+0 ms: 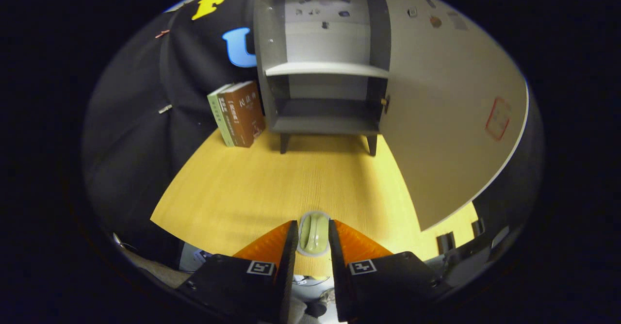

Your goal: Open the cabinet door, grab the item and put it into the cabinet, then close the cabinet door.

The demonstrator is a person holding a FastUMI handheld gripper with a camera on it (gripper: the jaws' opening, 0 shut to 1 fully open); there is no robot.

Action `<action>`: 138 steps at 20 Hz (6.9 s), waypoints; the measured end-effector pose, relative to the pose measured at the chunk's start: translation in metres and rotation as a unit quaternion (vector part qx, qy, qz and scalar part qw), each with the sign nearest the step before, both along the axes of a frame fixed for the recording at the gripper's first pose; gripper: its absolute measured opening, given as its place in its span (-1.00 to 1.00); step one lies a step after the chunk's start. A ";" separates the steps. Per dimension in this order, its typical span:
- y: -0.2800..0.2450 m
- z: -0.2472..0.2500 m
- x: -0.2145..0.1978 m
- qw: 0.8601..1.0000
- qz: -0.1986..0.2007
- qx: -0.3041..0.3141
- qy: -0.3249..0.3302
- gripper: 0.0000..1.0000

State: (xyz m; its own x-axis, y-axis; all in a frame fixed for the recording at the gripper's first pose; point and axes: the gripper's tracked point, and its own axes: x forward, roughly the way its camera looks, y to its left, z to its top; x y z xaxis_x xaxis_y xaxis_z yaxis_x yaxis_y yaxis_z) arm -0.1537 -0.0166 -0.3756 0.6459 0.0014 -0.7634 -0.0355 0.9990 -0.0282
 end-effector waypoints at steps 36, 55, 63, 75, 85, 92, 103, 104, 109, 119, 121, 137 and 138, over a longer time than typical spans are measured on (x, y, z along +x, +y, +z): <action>-0.007 -0.093 0.088 0.996 -0.019 -0.016 0.083 -0.73; -0.009 0.140 0.391 0.968 -0.056 0.016 -0.243 -0.75; -0.001 0.085 0.438 0.981 -0.031 0.013 -0.194 -0.72; -0.005 0.069 0.475 0.976 -0.039 0.019 -0.212 -0.42; 0.025 0.171 0.433 0.939 0.015 0.014 -0.343 0.11; 0.053 0.231 0.332 0.910 0.069 -0.008 -0.408 0.95; 0.045 0.244 0.142 0.918 0.064 0.013 -0.391 0.95; 0.037 0.243 0.120 0.919 0.060 0.012 -0.389 0.95; -0.032 0.248 0.032 0.916 0.021 -0.043 -0.397 0.95; -0.201 0.272 -0.030 0.913 -0.049 -0.062 -0.399 0.95; -0.220 0.278 -0.012 0.910 -0.039 -0.062 -0.409 0.95; -0.181 0.254 0.051 0.919 0.023 0.023 -0.393 0.90; -0.168 0.252 0.052 0.919 0.026 0.025 -0.392 0.90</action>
State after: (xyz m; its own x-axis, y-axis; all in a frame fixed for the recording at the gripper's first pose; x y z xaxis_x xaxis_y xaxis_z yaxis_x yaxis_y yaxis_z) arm -0.1016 -0.1843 -0.1236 0.9956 0.0705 -0.0616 -0.0719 0.9972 -0.0198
